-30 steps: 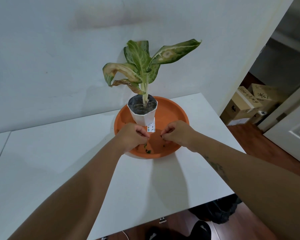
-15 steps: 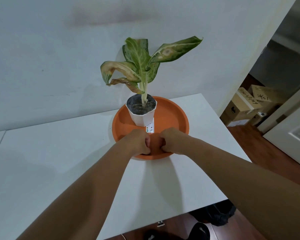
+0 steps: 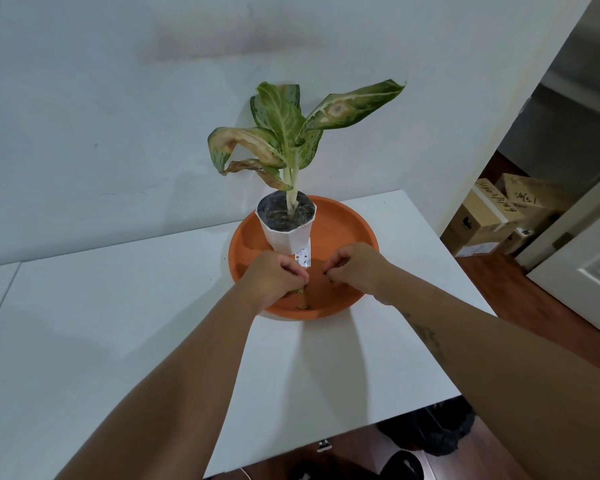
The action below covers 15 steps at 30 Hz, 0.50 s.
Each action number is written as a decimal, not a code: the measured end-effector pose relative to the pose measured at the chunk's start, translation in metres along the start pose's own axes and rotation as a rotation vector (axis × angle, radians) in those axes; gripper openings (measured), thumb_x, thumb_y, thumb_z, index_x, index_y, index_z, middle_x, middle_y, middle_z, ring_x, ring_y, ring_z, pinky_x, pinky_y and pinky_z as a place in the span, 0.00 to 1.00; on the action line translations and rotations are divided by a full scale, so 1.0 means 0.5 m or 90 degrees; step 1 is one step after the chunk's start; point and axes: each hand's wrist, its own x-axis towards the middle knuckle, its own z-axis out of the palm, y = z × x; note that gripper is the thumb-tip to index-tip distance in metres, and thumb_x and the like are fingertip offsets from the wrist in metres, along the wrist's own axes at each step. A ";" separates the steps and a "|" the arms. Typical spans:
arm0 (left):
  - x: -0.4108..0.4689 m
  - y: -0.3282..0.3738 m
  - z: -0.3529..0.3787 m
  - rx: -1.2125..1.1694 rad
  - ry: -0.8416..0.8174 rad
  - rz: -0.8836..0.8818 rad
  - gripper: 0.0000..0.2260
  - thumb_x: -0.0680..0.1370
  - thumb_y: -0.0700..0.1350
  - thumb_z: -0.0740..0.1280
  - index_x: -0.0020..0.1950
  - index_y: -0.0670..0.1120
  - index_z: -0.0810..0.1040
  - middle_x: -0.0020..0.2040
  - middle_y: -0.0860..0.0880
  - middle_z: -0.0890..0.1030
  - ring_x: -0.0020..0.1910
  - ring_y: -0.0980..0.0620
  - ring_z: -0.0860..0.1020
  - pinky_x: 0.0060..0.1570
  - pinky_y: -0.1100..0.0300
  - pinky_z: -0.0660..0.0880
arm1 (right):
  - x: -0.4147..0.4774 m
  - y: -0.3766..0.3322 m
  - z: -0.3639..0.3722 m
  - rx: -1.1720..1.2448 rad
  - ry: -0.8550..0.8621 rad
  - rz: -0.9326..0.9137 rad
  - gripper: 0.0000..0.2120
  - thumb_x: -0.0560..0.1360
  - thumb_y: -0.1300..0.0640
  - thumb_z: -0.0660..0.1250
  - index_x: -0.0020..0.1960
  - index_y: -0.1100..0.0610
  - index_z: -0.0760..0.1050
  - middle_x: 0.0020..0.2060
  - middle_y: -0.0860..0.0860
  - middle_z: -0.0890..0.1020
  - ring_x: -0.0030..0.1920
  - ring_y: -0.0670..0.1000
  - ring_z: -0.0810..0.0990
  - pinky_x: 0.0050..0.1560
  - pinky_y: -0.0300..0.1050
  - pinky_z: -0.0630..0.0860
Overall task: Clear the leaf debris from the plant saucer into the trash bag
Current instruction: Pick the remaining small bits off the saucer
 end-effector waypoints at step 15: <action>0.015 0.028 -0.002 0.368 -0.196 0.063 0.03 0.72 0.43 0.74 0.44 0.47 0.86 0.42 0.53 0.84 0.40 0.58 0.77 0.34 0.69 0.68 | 0.002 -0.010 -0.006 0.040 -0.016 0.027 0.07 0.70 0.64 0.68 0.37 0.53 0.80 0.35 0.51 0.82 0.38 0.50 0.79 0.42 0.42 0.74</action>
